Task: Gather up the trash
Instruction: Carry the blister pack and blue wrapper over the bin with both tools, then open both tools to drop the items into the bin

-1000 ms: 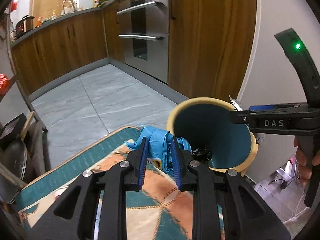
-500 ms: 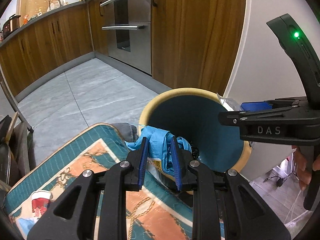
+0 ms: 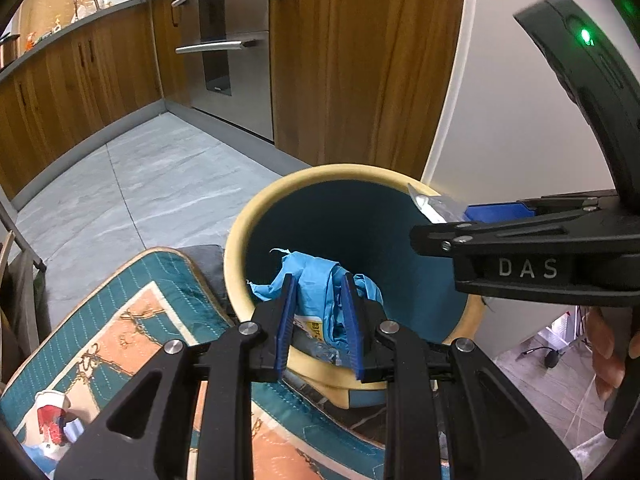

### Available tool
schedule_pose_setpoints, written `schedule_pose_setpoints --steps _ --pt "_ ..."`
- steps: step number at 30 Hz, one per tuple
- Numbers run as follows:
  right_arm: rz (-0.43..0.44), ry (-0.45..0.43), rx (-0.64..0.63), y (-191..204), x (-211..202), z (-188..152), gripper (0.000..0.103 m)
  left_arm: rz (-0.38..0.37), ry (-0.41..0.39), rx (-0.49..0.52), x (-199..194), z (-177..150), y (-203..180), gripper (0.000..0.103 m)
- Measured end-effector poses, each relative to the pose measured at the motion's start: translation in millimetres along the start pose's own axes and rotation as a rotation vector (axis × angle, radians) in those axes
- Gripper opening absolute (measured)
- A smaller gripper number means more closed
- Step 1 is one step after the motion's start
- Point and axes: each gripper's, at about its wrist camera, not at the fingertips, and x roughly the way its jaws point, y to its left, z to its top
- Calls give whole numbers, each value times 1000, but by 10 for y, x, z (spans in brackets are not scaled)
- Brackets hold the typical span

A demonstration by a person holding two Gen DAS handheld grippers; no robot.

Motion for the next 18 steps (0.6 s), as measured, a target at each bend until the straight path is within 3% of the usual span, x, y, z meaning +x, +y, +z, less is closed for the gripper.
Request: schedule_pose_setpoints --steps 5,7,8,15,18 --pt "-3 3 -11 30 24 -1 60 0 4 -6 18 -12 22 28" --pt "1 3 -3 24 22 1 60 9 -1 -11 8 -12 35 51" --pt "2 2 -1 22 20 2 60 15 -9 -17 -13 -17 52 54" --pt "-7 -15 24 8 0 16 60 36 -9 -21 -88 -23 124 54" --pt "-11 -45 30 22 -53 24 68 47 -14 -16 -143 -45 154 54"
